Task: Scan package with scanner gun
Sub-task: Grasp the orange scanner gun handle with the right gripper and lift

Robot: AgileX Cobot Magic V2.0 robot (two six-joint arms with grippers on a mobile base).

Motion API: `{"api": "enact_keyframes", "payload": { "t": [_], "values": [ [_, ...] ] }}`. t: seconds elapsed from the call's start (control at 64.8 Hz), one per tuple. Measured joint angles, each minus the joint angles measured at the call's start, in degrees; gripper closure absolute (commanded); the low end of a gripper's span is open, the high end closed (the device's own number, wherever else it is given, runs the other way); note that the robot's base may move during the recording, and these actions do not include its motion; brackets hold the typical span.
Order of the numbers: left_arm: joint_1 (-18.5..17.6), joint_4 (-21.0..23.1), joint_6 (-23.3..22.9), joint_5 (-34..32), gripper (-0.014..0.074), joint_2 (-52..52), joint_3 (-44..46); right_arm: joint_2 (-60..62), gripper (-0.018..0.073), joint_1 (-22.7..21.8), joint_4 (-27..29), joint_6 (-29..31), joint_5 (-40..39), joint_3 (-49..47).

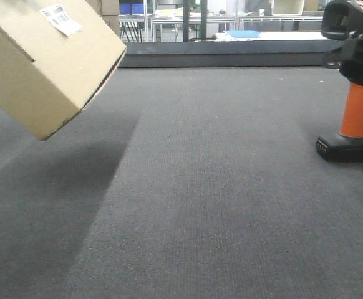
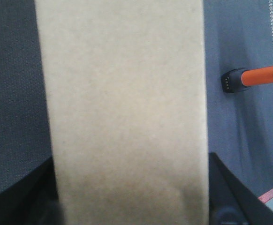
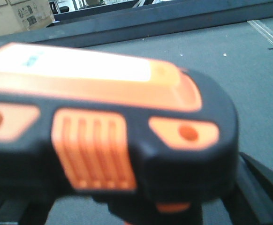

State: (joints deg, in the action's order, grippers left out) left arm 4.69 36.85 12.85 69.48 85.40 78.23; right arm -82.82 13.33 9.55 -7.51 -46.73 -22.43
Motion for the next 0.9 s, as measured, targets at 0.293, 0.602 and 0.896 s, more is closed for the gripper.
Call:
{"api": "enact_keyframes", "payload": {
  "t": [0.293,0.602,0.896],
  "values": [
    [0.0,0.0,0.0,-0.1,0.0708,0.0,0.0,-1.0,0.0181,0.1,1.7,0.0,-1.1,-0.2],
    [0.0,0.0,0.0,-0.1,0.0708,0.0,0.0,-1.2,0.0726,0.1,2.1,-0.1,-1.0,-0.3],
    [0.0,0.0,0.0,0.2,0.0708,0.0,0.0,-0.2,0.0716,0.1,1.8,1.8,-0.2,-0.4]
  ]
}}
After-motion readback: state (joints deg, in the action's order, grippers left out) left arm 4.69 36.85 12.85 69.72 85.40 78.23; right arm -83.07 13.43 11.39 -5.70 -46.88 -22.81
